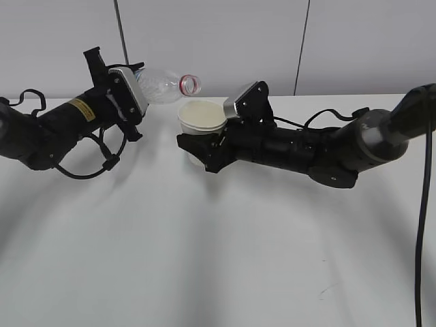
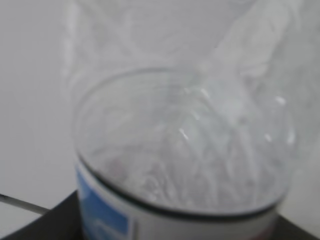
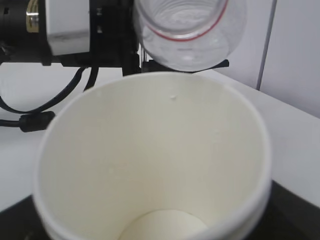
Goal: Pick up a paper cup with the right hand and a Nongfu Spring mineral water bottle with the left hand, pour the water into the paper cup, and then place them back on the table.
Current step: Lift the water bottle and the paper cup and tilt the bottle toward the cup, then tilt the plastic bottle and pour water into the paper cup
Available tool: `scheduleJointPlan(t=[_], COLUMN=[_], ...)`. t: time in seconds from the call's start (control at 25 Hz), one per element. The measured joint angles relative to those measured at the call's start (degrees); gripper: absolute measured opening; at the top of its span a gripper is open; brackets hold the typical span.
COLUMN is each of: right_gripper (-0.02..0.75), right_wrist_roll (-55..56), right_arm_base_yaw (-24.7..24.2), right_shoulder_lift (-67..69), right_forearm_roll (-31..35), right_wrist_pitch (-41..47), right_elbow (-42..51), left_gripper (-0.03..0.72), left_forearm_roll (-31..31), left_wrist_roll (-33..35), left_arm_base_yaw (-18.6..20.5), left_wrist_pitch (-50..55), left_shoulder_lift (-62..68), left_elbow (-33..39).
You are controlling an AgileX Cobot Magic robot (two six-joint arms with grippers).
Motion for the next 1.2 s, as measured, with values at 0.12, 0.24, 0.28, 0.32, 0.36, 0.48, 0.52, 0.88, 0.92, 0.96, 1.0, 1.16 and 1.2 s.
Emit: scheduleJointPlan(t=[0.12, 0.24, 0.28, 0.32, 0.36, 0.48, 0.52, 0.88, 0.92, 0.96, 1.0, 1.16, 1.2], right_gripper=[0.524, 0.524, 0.524, 0.524, 0.524, 0.524, 0.524, 0.524, 0.524, 0.524, 0.524, 0.524, 0.524], right_wrist_roll=[1.0, 1.2, 1.2, 1.3, 1.3, 1.3, 1.3, 1.3, 1.3, 1.3, 1.3, 1.3, 1.3], right_arm_base_yaw=[0.0, 0.0, 0.0, 0.0, 0.0, 0.0, 0.0, 0.0, 0.0, 0.0, 0.0, 0.0, 0.0], right_shoulder_lift=[0.0, 0.0, 0.0, 0.0, 0.0, 0.0, 0.0, 0.0, 0.0, 0.0, 0.0, 0.0, 0.0], right_forearm_roll=[-1.5, -2.3, -2.3, -2.3, -2.4, -2.5, -2.5, -4.3, -4.7, -5.0, -5.1, -5.4, -5.2], right_wrist_pitch=[0.1, 1.3, 1.6, 1.9, 2.0, 3.2, 3.5, 4.3, 4.3, 4.3, 4.3, 4.3, 4.3], right_elbow=[0.0, 0.0, 0.0, 0.0, 0.0, 0.0, 0.0, 0.0, 0.0, 0.0, 0.0, 0.0, 0.0], left_gripper=[0.365, 0.365, 0.365, 0.365, 0.365, 0.365, 0.365, 0.365, 0.365, 0.365, 0.365, 0.365, 0.365], left_forearm_roll=[0.0, 0.0, 0.0, 0.0, 0.0, 0.0, 0.0, 0.0, 0.0, 0.0, 0.0, 0.0, 0.0], left_wrist_roll=[1.3, 1.7, 1.8, 1.9, 1.9, 1.9, 1.9, 3.8, 4.3, 4.5, 4.6, 4.8, 4.8], left_arm_base_yaw=[0.0, 0.0, 0.0, 0.0, 0.0, 0.0, 0.0, 0.0, 0.0, 0.0, 0.0, 0.2, 0.3], left_wrist_pitch=[-0.4, -0.9, -1.2, -1.4, -1.6, -1.8, -1.8, -1.8, -1.8, -1.8, -1.8, -2.0, -2.1], left_shoulder_lift=[0.0, 0.0, 0.0, 0.0, 0.0, 0.0, 0.0, 0.0, 0.0, 0.0, 0.0, 0.0, 0.0], left_elbow=[0.0, 0.0, 0.0, 0.0, 0.0, 0.0, 0.0, 0.0, 0.0, 0.0, 0.0, 0.0, 0.0])
